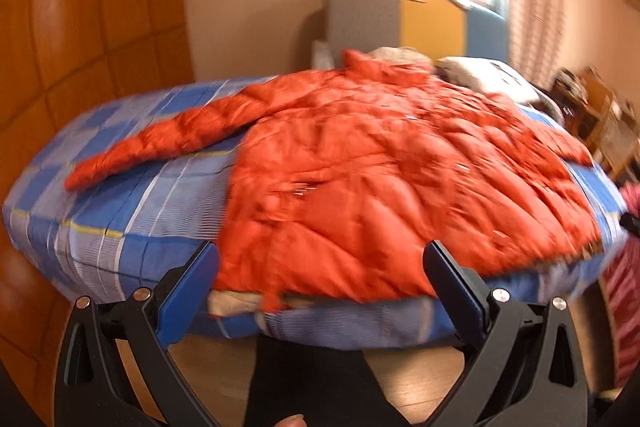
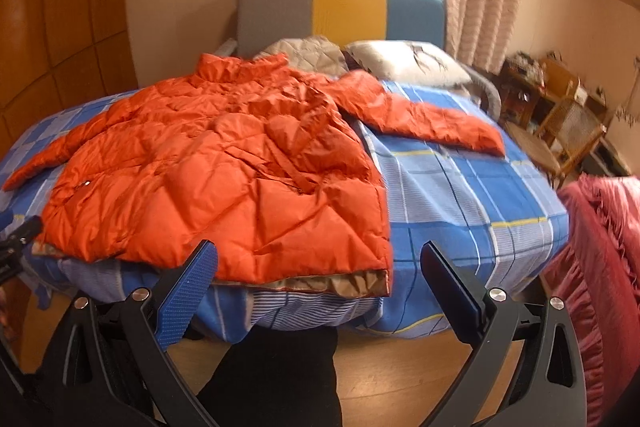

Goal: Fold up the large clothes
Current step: 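Reach the right tool to the orange jacket sleeve and grasp its cuff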

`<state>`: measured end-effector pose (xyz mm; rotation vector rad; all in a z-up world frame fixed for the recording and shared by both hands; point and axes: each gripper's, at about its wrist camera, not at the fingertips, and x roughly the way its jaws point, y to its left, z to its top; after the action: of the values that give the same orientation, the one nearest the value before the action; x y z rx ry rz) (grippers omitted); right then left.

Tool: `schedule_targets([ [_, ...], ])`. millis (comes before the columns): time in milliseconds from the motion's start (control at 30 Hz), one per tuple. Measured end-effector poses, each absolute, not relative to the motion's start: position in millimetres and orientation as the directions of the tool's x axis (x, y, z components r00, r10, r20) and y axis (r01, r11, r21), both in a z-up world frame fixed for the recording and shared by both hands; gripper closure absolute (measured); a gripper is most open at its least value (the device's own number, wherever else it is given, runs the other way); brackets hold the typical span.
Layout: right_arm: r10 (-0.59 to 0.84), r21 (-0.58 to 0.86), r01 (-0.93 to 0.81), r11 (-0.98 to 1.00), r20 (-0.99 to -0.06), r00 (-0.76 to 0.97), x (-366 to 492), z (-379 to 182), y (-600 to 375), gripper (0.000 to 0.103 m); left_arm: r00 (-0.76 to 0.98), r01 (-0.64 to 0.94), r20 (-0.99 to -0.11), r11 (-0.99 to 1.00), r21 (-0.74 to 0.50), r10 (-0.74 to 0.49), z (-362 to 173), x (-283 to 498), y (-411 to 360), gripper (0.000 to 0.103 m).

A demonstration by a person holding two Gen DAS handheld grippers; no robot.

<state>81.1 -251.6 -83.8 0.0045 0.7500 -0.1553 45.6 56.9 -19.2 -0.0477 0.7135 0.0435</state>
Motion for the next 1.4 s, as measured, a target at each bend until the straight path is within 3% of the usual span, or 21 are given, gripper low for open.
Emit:
schedule_targets([
  [200, -0.117, 0.005, 0.183, 0.983, -0.754, 0.646, 120.9, -113.2, -272.6, 0.006, 0.698, -0.143, -0.709, 0.990, 0.000, 0.101, -48.8, 83.7, 96.2, 0.002],
  [267, -0.101, 0.016, 0.178, 0.984, -0.771, 0.628, 129.6, -119.9, -274.0, 0.023, 0.682, -0.139, -0.725, 0.990, 0.006, 0.100, -58.3, 90.4, 101.9, 0.002],
  [367, -0.060, 0.039, 0.147, 0.988, -0.789, 0.611, 139.9, -129.2, -273.2, 0.064, 0.654, -0.138, -0.751, 0.990, 0.000, 0.091, -71.2, 95.2, 109.5, 0.002],
  [400, -0.069, 0.027, 0.146, 0.989, -0.786, 0.614, 140.2, -129.3, -272.7, 0.085, 0.647, -0.136, -0.758, 0.991, -0.009, 0.081, -75.6, 95.3, 111.2, 0.002],
  [433, -0.072, 0.022, 0.143, 0.990, -0.785, 0.616, 139.9, -129.0, -273.2, 0.099, 0.641, -0.137, -0.764, 0.990, -0.010, 0.081, -78.3, 95.9, 111.7, 0.006],
  [467, -0.079, 0.009, 0.138, 0.990, -0.786, 0.613, 139.2, -129.1, -275.0, 0.103, 0.632, -0.129, -0.772, 0.991, -0.021, 0.066, -82.4, 95.6, 111.6, 0.017],
  [533, -0.144, -0.064, 0.153, 0.986, -0.784, 0.604, 136.3, -129.7, -279.4, 0.103, 0.612, -0.119, -0.790, 0.992, -0.045, 0.038, -88.4, 94.5, 109.7, 0.028],
  [600, -0.197, -0.111, 0.181, 0.977, -0.793, 0.576, 134.6, -135.2, -290.7, 0.103, 0.601, -0.109, -0.798, 0.994, -0.033, 0.039, -92.0, 91.0, 104.6, 0.028],
  [700, -0.185, -0.048, 0.242, 0.969, -0.790, 0.585, 128.6, -128.2, -320.2, 0.103, 0.605, -0.105, -0.795, 0.994, -0.019, 0.048, -85.5, 83.6, 101.7, 0.031],
  [733, -0.191, -0.031, 0.270, 0.963, -0.781, 0.594, 128.8, -121.3, -330.8, 0.102, 0.619, -0.112, -0.783, 0.994, -0.017, 0.056, -79.3, 80.7, 102.2, 0.028],
  [767, -0.189, -0.004, 0.293, 0.956, -0.773, 0.605, 130.3, -116.1, -340.3, 0.101, 0.640, -0.128, -0.765, 0.992, -0.008, 0.076, -71.3, 78.0, 103.4, 0.015],
  [800, -0.178, 0.039, 0.322, 0.946, -0.766, 0.617, 133.2, -110.9, -353.1, 0.087, 0.660, -0.143, -0.746, 0.990, -0.014, 0.085, -63.4, 76.4, 105.2, 0.010],
  [833, -0.183, 0.067, 0.357, 0.932, -0.764, 0.619, 139.1, -108.0, -365.3, 0.058, 0.675, -0.149, -0.734, 0.988, -0.030, 0.079, -58.0, 76.7, 107.6, 0.008],
  [900, -0.204, 0.090, 0.403, 0.911, -0.752, 0.627, 152.6, -106.8, -383.5, 0.035, 0.690, -0.161, -0.718, 0.987, -0.027, 0.093, -48.3, 81.8, 109.8, 0.008],
  [1067, -0.162, 0.199, 0.472, 0.859, -0.768, 0.620, 207.6, -120.7, -424.2, 0.037, 0.725, -0.145, -0.675, 0.988, 0.043, 0.136, -34.4, 100.6, 106.2, 0.005],
  [1233, -0.133, 0.295, 0.561, 0.774, -0.789, 0.600, 263.7, -139.1, -468.5, 0.053, 0.710, -0.186, -0.690, 0.983, 0.008, 0.140, -33.7, 125.2, 116.0, 0.005],
  [1400, -0.146, 0.319, 0.639, 0.700, -0.812, 0.565, 300.4, -156.1, -499.4, 0.058, 0.717, -0.143, -0.688, 0.990, 0.011, 0.112, -31.9, 138.0, 100.7, 0.006],
])
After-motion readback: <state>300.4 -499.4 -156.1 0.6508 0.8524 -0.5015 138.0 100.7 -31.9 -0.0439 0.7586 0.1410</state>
